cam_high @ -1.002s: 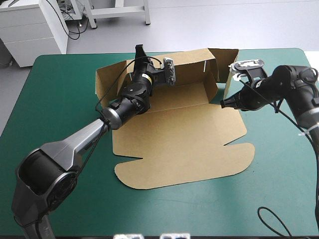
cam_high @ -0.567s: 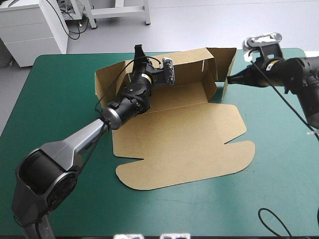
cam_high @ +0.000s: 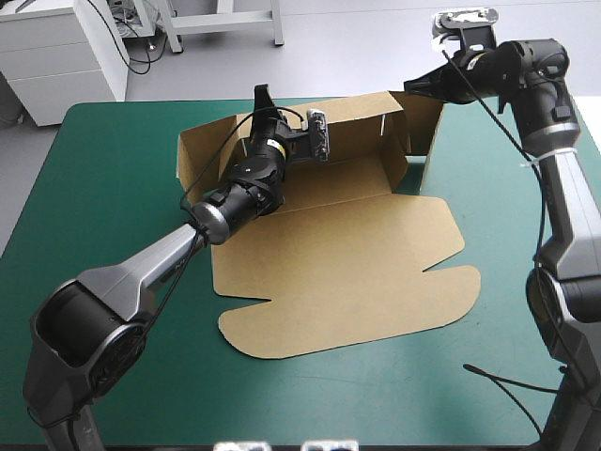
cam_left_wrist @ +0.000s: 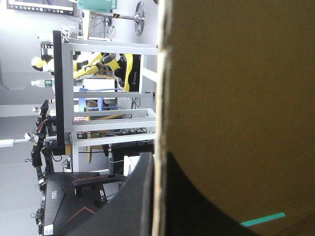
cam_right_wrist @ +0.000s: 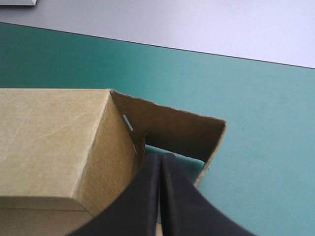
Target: Fold the box
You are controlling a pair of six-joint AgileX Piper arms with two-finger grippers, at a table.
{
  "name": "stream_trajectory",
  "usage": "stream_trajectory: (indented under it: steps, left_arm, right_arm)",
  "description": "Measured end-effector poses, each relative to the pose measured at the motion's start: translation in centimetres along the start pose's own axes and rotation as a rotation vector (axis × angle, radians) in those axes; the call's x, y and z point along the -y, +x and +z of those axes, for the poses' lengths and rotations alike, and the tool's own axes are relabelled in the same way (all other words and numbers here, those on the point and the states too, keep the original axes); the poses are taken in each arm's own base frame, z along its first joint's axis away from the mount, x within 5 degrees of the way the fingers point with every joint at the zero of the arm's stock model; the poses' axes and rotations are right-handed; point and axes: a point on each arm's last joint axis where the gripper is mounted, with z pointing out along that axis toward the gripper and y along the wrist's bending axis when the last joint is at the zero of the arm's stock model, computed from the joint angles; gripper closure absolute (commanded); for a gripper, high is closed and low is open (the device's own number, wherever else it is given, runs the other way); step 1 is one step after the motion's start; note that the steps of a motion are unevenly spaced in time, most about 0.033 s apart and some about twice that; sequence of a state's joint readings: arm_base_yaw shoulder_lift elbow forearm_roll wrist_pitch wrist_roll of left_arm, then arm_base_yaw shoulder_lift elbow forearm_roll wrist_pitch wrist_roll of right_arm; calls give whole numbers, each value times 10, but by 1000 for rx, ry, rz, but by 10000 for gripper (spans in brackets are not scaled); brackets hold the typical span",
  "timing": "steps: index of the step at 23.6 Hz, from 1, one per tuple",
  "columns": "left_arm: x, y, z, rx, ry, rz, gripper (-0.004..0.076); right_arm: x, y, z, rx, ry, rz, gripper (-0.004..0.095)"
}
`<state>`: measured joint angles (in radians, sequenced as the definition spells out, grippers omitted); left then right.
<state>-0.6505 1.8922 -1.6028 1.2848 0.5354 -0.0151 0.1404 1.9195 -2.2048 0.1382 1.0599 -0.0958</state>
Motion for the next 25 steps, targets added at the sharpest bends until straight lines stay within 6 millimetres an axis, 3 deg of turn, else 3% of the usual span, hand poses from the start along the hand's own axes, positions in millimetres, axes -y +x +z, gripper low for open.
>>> stream_trajectory:
  steps: [6,14,19,25]
  left_arm:
    - [2,-1,2,2,2,10,731]
    - [2,-3,2,31,0,14,731]
    - [2,-4,2,36,0,17,731]
    - [3,-4,2,39,1,17,731]
  right_arm:
    - [4,5,59,-87,-37,38,908]
    - [7,21,100,-152,-47,101,908]
    - [8,34,107,-272,-40,84,908]
    - [6,36,106,-289,-63,94,909]
